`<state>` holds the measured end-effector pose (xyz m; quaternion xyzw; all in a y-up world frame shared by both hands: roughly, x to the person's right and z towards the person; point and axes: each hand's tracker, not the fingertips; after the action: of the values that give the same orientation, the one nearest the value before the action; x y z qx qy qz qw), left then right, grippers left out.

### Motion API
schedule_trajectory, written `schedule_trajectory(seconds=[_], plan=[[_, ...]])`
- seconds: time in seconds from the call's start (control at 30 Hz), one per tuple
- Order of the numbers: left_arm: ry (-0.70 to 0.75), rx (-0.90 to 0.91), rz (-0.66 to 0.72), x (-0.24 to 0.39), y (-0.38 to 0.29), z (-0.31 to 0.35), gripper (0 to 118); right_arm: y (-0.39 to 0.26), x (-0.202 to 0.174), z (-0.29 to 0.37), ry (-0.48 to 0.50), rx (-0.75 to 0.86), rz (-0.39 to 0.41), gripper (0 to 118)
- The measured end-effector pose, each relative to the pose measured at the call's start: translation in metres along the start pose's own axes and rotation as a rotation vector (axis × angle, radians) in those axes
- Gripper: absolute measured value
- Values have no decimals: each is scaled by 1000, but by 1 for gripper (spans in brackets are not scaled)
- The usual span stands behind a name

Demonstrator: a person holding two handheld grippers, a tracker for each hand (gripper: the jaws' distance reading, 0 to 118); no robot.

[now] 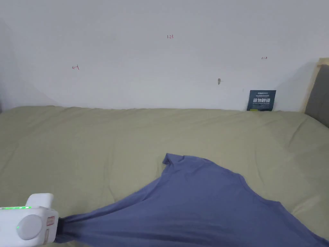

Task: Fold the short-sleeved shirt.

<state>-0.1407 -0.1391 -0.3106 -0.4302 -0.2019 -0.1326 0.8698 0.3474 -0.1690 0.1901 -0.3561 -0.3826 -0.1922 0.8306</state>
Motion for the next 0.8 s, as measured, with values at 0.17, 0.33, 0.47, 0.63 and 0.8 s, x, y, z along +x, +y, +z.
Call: schedule_trajectory(seconds=[0.17, 0.33, 0.47, 0.63, 0.8], plan=[[-5, -19, 7, 3, -12, -13, 0, -4, -2, -18, -7, -21, 15, 2], [-12, -18, 21, 6, -23, -26, 0, -2, -4, -24, -48, -15, 16, 86], [-24, 41, 22, 9, -30, -23, 0, -1, -18, -19, -84, 30, 64, 118], [-29, 63, 32, 13, -31, -19, 0, 5, -51, -14, -47, 87, 134, 118], [-30, 122, 44, 16, -36, -14, 0, 2, -96, 5, -6, 231, 168, 1]])
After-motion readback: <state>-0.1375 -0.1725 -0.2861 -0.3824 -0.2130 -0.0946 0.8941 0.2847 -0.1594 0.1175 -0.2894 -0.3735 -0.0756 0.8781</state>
